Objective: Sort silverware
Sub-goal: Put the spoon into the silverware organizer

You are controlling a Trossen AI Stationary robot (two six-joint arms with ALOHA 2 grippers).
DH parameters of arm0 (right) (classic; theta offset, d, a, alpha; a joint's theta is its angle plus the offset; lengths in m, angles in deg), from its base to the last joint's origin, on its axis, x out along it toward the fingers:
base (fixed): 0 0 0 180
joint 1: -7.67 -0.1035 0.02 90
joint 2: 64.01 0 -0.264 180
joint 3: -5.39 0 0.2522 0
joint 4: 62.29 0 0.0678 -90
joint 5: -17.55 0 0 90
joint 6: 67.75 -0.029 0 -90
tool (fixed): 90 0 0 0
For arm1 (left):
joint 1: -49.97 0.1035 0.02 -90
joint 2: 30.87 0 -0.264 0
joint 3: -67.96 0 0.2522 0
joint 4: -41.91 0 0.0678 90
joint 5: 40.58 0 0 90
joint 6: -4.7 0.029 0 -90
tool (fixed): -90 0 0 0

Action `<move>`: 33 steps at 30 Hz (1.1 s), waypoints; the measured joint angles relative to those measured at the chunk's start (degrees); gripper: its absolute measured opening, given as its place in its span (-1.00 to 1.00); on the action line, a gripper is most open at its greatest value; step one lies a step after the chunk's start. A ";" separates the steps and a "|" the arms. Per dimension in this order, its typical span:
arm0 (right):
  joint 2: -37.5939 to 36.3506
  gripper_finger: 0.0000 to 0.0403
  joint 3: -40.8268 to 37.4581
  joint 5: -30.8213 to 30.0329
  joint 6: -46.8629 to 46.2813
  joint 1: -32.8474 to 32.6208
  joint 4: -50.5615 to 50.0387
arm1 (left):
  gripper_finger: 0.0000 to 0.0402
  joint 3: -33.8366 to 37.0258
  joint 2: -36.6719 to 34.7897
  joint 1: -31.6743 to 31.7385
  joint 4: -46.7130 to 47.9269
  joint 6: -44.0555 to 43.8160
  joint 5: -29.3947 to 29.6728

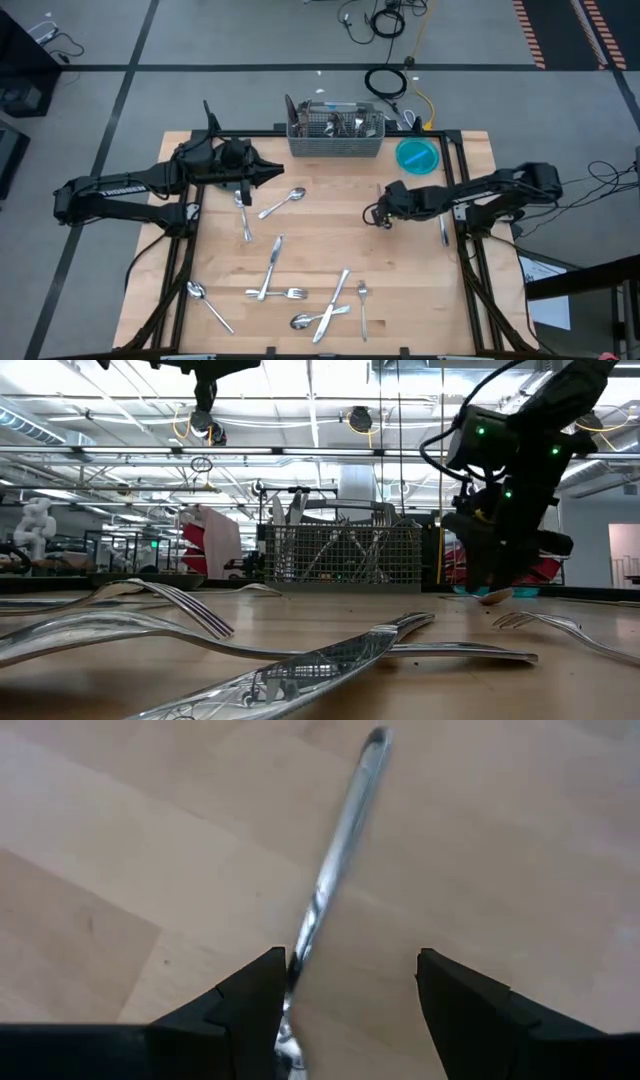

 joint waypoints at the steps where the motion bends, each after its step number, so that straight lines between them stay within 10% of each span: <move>1: 0.59 0.05 0.04 0.35 -0.07 0.00 0.45 | -0.82 0.00 0.00 0.00 0.00 0.00 -0.02; 7: 5.24 -0.04 0.39 2.95 -2.77 0.00 0.18 | -0.82 0.00 -0.01 0.00 0.02 0.02 -0.13; 13: 5.83 -0.90 1.36 5.03 -1.81 -0.24 -0.54 | -0.82 -0.02 0.00 0.00 0.04 0.05 -0.15; 22: 6.32 -0.99 15.74 10.28 8.75 -0.67 -17.13 | -0.82 -0.02 0.00 0.00 0.06 0.09 -0.15; 33: 7.95 -1.00 53.38 -6.35 32.50 4.03 -54.40 | -0.82 -0.02 -0.63 0.00 -2.11 0.07 -0.15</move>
